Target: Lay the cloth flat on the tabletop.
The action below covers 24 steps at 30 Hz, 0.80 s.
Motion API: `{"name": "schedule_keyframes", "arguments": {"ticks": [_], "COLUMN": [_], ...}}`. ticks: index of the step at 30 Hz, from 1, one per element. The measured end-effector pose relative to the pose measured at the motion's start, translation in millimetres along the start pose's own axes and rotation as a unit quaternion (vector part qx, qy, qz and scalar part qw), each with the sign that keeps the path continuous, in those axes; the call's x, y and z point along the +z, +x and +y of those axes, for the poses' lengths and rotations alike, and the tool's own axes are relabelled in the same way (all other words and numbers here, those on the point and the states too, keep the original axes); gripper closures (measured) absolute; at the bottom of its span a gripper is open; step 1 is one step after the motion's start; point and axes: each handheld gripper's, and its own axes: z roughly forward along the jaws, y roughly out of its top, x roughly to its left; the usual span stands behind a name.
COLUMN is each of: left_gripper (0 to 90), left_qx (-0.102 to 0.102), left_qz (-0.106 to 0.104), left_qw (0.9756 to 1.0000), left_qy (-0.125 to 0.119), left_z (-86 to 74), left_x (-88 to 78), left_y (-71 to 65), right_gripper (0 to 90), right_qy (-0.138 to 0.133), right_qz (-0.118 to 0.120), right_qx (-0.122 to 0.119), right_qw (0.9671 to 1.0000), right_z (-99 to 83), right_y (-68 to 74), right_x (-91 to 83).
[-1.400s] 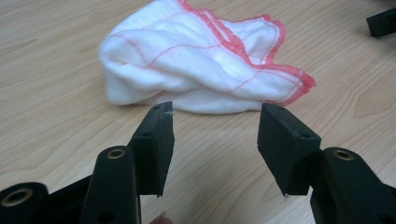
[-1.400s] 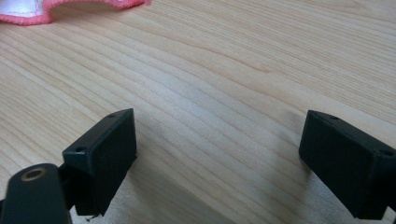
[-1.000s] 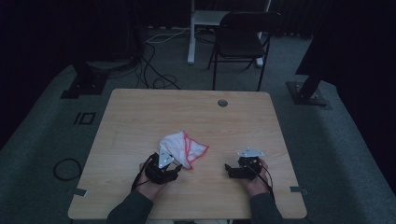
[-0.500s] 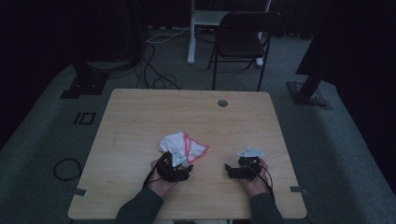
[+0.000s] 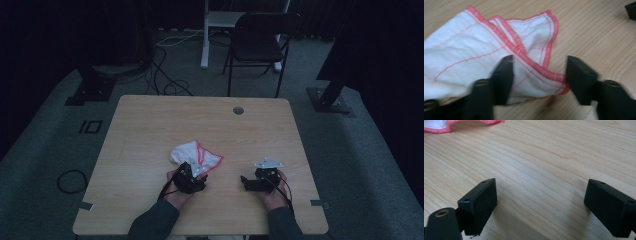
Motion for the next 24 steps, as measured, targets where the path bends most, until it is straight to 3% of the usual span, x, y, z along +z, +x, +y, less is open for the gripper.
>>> {"name": "schedule_keyframes", "arguments": {"ticks": [5, 8, 16, 19, 24], "left_gripper": [78.5, 85.8, 87.9, 88.2, 88.3], "left_qx": [-0.028, -0.041, -0.067, -0.078, -0.091], "left_qz": [-0.005, -0.006, -0.001, 0.004, 0.008], "left_qw": [0.9995, 0.9990, 0.9971, 0.9962, 0.9947], "left_qy": [-0.011, -0.019, -0.036, -0.040, -0.046], "left_z": [-0.7, -2.1, -7.8, -11.0, -14.6], "left_x": [-9.1, -16.9, -31.5, -38.5, -43.6], "left_y": [11.7, 20.0, 39.5, 49.3, 57.6], "right_gripper": [11.2, 11.2, 17.7, 34.0, 45.1], "right_qy": [0.000, 0.000, -0.005, -0.004, -0.015], "right_qz": [0.000, 0.000, 0.002, -0.003, 0.001], "right_qx": [0.000, 0.000, -0.004, 0.000, -0.008], "right_qw": [1.0000, 1.0000, 1.0000, 1.0000, 0.9999], "right_z": [0.0, 0.1, -0.3, 1.8, 6.5], "right_y": [0.0, 0.1, 0.2, 1.1, 9.6], "right_x": [0.0, 0.0, -0.9, -3.6, -7.4]}}
